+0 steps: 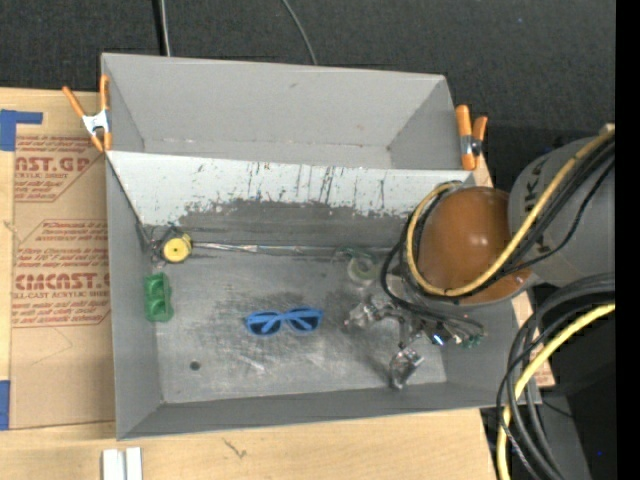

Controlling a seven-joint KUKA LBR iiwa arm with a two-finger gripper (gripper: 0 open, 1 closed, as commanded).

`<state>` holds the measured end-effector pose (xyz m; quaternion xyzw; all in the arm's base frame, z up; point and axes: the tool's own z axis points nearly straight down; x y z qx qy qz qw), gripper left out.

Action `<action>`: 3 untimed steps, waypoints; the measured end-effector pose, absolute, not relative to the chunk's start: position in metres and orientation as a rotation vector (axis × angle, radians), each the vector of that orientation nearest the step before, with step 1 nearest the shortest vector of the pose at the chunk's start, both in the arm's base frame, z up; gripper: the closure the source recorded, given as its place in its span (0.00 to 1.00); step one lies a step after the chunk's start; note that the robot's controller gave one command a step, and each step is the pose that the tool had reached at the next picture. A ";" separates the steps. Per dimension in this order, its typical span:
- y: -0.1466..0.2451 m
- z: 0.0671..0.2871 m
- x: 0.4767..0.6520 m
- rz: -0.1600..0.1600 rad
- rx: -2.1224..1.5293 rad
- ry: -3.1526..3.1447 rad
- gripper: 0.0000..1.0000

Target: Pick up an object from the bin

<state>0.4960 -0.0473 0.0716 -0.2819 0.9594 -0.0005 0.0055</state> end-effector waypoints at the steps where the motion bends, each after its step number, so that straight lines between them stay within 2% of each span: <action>1: -0.121 0.135 0.546 -0.013 -0.901 2.999 0.00; 2: -0.044 0.137 0.510 0.009 -1.055 2.959 0.00; 3: -0.003 0.070 0.508 0.000 -1.140 2.921 0.00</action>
Offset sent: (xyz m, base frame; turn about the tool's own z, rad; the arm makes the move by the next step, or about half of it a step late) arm 0.0459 -0.0683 0.0590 -0.0205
